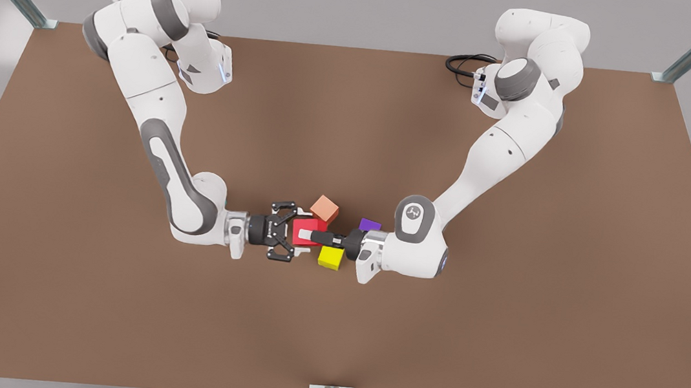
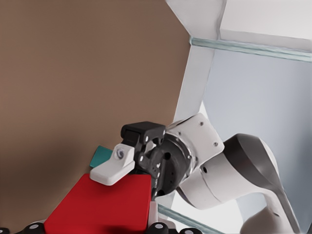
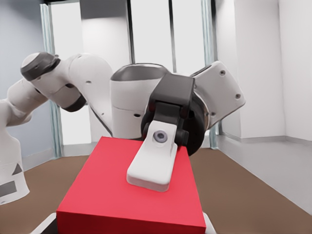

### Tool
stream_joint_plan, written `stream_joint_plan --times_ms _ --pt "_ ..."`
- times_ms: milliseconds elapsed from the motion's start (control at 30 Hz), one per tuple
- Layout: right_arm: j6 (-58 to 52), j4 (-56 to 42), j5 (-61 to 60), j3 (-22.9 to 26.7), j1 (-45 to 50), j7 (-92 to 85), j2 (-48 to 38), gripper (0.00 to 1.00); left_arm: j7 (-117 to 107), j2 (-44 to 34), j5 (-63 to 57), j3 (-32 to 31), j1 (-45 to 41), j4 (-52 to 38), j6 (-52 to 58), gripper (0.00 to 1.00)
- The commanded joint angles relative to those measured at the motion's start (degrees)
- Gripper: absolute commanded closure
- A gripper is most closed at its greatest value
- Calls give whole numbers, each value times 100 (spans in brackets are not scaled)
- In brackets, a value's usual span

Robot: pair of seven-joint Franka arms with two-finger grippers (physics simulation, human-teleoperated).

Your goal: Pick up red wooden cube and pass to hand red wooden cube and place in blue wooden cube

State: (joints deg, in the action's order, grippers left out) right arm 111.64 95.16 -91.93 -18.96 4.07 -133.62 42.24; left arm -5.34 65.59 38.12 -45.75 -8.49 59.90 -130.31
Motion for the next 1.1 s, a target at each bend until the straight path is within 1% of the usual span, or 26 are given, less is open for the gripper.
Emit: stream_joint_plan --times_ms 0,33,67,133,167,267,300,333,533,667,767,800,833,900,933,967,1000,1033,1067 --pt "68 -6 -71 -3 32 -226 3 0 332 -11 90 -4 -12 -5 -3 42" --pt "95 -6 -80 -3 32 -226 3 0 323 -11 90 -4 -12 -5 -3 42" --pt "103 -6 -88 -3 32 -226 3 9 323 -11 90 -4 -12 -5 -3 42" --pt "103 -50 -106 -3 50 -226 38 40 315 -11 90 -4 -12 -5 -3 42" --pt "103 -50 -106 -3 50 -226 47 42 315 -11 90 -4 -12 -5 -3 42" --pt "103 -50 -124 -3 50 -226 65 42 323 -11 90 -4 -12 -5 -3 42" --pt "103 -50 -124 -3 50 -226 56 42 332 -11 90 -4 -21 -5 -12 9" --pt "103 -50 -124 -3 41 -226 56 42 332 -2 90 -4 -12 -5 -12 0" --pt "103 -50 -124 -3 41 -226 56 42 332 -46 46 5 31 4 5 0" --pt "95 -42 -124 -3 41 -226 47 42 367 -90 2 -4 374 118 137 0" --pt "60 -42 -53 6 -38 -226 -14 42 359 -134 -155 -13 787 118 822 0" --pt "51 -42 34 76 -99 -244 -14 42 350 -187 -182 -13 1095 118 1393 0" --pt "33 -42 227 85 -196 -244 -14 42 324 -239 -375 -13 1288 118 1727 0" --pt "51 -6 1501 182 -609 133 -251 42 174 -476 -1455 -13 2272 101 3501 0" --pt "42 -24 2546 472 -627 660 -436 42 183 -503 -2097 -39 2957 30 4811 0" --pt "60 -15 3689 744 -610 1512 -743 42 218 -617 -2563 -74 3678 -23 5699 0" --pt "60 -33 4831 832 -610 2303 -972 42 218 -801 -2985 -144 4153 -31 6131 0" --pt "77 -42 5799 885 -610 3165 -1034 42 174 -1223 -3732 -277 4444 -23 6289 0" --pt "296 -42 6669 876 -583 3947 -1122 42 156 -1531 -4233 -294 4461 -14 6456 0"
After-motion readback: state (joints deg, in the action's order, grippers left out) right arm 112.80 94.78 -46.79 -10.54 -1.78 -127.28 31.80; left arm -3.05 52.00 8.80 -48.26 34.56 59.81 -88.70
